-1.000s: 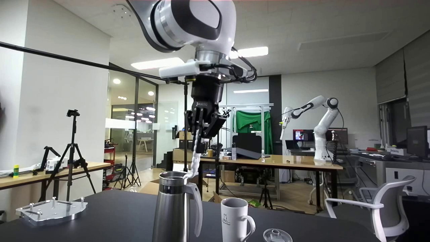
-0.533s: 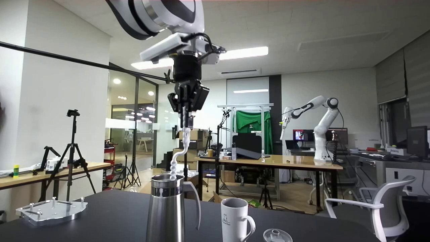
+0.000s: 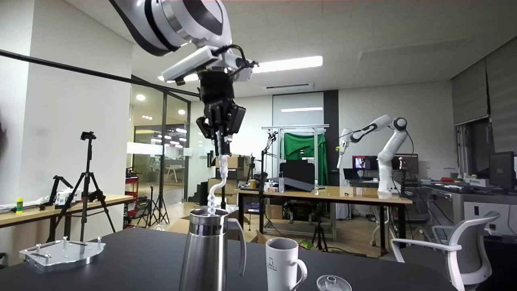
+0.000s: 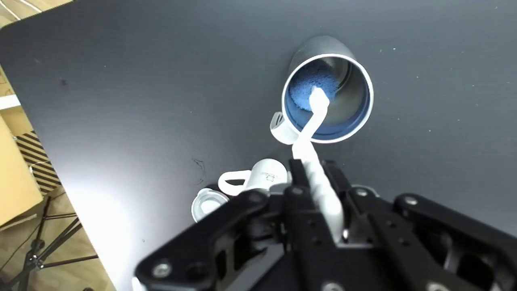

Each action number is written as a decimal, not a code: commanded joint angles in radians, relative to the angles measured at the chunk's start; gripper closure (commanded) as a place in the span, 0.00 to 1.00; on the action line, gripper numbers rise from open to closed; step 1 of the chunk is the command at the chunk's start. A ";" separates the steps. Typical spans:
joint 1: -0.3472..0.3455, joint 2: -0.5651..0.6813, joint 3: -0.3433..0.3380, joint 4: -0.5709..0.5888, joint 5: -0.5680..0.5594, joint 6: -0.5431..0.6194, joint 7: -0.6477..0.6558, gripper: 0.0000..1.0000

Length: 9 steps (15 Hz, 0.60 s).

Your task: Move the brush inside the flask up and down

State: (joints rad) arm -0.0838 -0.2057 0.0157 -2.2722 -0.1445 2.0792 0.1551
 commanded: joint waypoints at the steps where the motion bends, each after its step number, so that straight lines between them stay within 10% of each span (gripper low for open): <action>1: 0.004 0.111 0.005 0.002 -0.086 0.058 0.083 0.96; 9: 0.082 0.133 0.031 0.004 -0.091 0.082 0.096 0.96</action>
State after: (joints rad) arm -0.0271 -0.0529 0.0379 -2.2665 -0.2351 2.1529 0.2195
